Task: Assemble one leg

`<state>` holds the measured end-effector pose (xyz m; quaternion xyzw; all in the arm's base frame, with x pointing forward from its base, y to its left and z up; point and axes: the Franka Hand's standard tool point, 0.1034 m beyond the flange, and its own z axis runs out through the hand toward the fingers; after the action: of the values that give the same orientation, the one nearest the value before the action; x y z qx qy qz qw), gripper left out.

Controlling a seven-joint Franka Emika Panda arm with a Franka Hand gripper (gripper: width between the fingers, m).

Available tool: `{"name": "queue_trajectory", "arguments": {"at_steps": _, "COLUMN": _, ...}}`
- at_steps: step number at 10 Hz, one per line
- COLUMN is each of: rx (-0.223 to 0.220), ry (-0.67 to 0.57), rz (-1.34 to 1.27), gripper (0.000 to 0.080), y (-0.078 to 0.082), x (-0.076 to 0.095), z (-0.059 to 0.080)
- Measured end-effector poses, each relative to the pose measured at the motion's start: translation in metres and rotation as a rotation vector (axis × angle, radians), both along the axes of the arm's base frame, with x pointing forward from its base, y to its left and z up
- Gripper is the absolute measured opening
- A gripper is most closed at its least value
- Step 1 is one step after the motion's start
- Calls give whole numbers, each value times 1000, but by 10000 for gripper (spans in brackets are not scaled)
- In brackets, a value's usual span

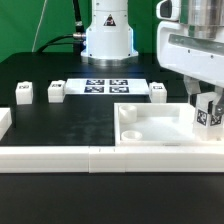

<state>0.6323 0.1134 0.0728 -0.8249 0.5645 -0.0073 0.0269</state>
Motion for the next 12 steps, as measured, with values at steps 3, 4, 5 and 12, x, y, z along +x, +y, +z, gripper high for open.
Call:
{"name": "queue_trajectory", "arguments": {"at_steps": 3, "rx": 24, "ry": 13, "rz": -278, "gripper": 291, "y": -2, "x": 0, "z": 0}}
{"name": "queue_trajectory", "arguments": {"at_steps": 4, "rx": 29, "ry": 16, "rz": -327, "gripper": 291, "y": 0, "x": 0, "z": 0}}
{"name": "queue_trajectory", "arguments": {"at_steps": 5, "rx": 33, "ry": 16, "rz": -313, "gripper": 405, "y": 1, "x": 0, "z": 0}}
{"name": "queue_trajectory", "arguments": {"at_steps": 12, "rx": 9, "ry": -18, "rz": 258, "gripper": 649, "y": 7, "x": 2, "z": -1}}
